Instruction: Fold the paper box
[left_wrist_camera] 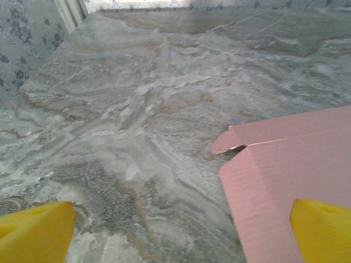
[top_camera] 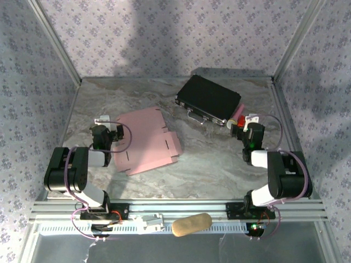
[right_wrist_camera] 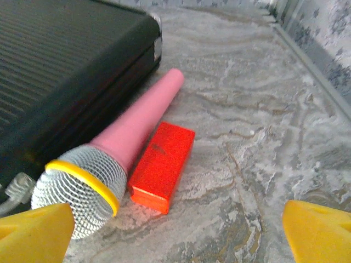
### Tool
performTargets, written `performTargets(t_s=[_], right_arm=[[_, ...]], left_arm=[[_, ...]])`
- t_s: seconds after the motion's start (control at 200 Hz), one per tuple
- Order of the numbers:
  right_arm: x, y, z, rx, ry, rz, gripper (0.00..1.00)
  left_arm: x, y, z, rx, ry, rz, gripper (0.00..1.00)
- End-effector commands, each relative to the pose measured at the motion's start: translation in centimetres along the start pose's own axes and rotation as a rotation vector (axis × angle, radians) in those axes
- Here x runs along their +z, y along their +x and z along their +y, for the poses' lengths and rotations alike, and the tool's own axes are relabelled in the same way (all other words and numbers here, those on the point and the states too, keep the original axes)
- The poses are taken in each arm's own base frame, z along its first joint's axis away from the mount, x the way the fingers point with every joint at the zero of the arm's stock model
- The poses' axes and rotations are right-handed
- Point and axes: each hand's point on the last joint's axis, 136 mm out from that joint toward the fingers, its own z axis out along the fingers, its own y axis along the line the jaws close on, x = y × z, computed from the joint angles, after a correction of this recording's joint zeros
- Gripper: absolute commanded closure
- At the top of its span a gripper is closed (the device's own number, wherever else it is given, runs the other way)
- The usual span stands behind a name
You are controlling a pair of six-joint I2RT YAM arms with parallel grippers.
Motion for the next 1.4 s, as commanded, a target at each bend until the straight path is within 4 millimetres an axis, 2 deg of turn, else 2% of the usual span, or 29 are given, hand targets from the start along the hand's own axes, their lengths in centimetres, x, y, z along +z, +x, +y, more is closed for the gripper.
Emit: performTargets(t_s=[0.0, 0.055, 0.115, 0.185, 0.235, 0.28, 0.31, 0.345, 0.365, 0.38, 0.385, 0.415, 0.445, 0.48, 0.55, 0.585, 0.65, 0.75, 0.874, 0.914, 0.974, 1.094, 1.259, 1.324, 1.394], right_arm=[[-1.2, -1.8, -1.0, -0.011, 0.081, -0.039, 0.01], [-2.4, -3.0, -1.4, -0.01, 0.109, -0.071, 0.01], [-4.3, -5.6, -1.2, 0.024, 0.094, -0.12, 0.01], [-7.8, -10.3, -0.2, 0.059, 0.032, -0.212, 0.01], [-10.4, -13.4, -0.4, 0.174, 0.017, -0.239, 0.01], [-11.9, -14.6, -1.2, 0.372, 0.017, -0.2, 0.01], [-12.5, -13.9, -1.5, 0.486, 0.014, -0.108, 0.01], [-12.9, -12.3, -1.5, 0.625, 0.011, 0.014, 0.01], [-12.9, -11.3, -0.9, 0.677, -0.012, 0.081, 0.01], [-13.0, -10.9, 0.3, 0.687, -0.079, 0.133, 0.01], [-13.0, -10.8, 1.0, 0.673, -0.121, 0.157, 0.01], [-13.0, -11.3, 2.2, 0.63, -0.207, 0.175, 0.04], [-13.3, -11.3, 4.1, 0.616, -0.295, 0.22, 0.04], [-13.7, -9.9, 5.9, 0.575, -0.312, 0.297, 0.11], [-15.2, -7.4, 9.7, 0.438, -0.336, 0.359, 0.22], [-16.2, -6.4, 11.7, 0.387, -0.363, 0.372, 0.23], [-17.5, -4.7, 15.1, 0.347, -0.428, 0.388, 0.23], [-18.6, -2.8, 19.5, 0.344, -0.537, 0.428, 0.22], [-19.3, -1.4, 24.2, 0.279, -0.617, 0.525, 0.21], [-19.5, -0.8, 25.0, 0.25, -0.612, 0.55, 0.21], [-19.8, 1.2, 26.6, 0.234, -0.612, 0.605, 0.21], [-20.5, 5.1, 28.7, 0.289, -0.661, 0.685, 0.22], [-21.9, 7.1, 30.3, 0.4, -0.706, 0.707, 0.22], [-22.2, 7.6, 31.0, 0.447, -0.723, 0.723, 0.23], [-22.2, 8.1, 32.0, 0.51, -0.752, 0.744, 0.23]], left_arm=[[-2.4, -2.6, -0.5, 0.028, 0.011, -0.105, 0.0], [-3.3, -3.7, -1.3, 0.064, 0.03, -0.117, 0.0], [-4.8, -5.2, -2.6, 0.12, 0.023, -0.15, 0.0], [-7.5, -8.0, -4.5, 0.146, 0.051, -0.218, 0.0], [-9.3, -10.0, -4.5, 0.083, 0.014, -0.228, 0.0], [-10.4, -10.8, -3.5, -0.079, -0.027, -0.141, 0.0], [-11.1, -10.8, -2.7, -0.21, -0.043, -0.06, 0.0], [-12.1, -9.0, -1.7, -0.374, -0.084, 0.078, 0.0], [-12.5, -8.7, -1.4, -0.449, -0.1, 0.112, 0.0], [-12.6, -8.4, -1.4, -0.49, -0.092, 0.134, 0.0], [-12.6, -8.3, -1.6, -0.503, -0.081, 0.14, 0.0], [-12.6, -7.9, -3.0, -0.551, 0.027, 0.2, 0.01], [-12.7, -7.2, -4.6, -0.593, 0.129, 0.267, 0.11], [-13.1, -5.9, -5.9, -0.631, 0.187, 0.359, 0.21], [-14.5, -2.4, -7.2, -0.641, 0.172, 0.518, 0.27], [-15.4, -0.9, -8.0, -0.625, 0.18, 0.573, 0.27], [-16.9, 0.8, -9.2, -0.602, 0.21, 0.62, 0.27], [-18.8, 1.4, -9.7, -0.593, 0.251, 0.648, 0.27], [-20.1, 1.4, -8.4, -0.541, 0.205, 0.688, 0.25], [-20.2, 1.5, -8.4, -0.537, 0.202, 0.69, 0.24], [-19.9, 2.2, -8.2, -0.541, 0.189, 0.694, 0.22], [-19.0, 2.7, -8.2, -0.547, 0.163, 0.7, 0.2], [-16.4, 1.9, -9.1, -0.498, 0.14, 0.739, 0.22], [-15.0, 1.7, -8.7, -0.493, 0.112, 0.767, 0.25], [-13.1, 0.3, -8.4, -0.504, 0.114, 0.748, 0.28]])
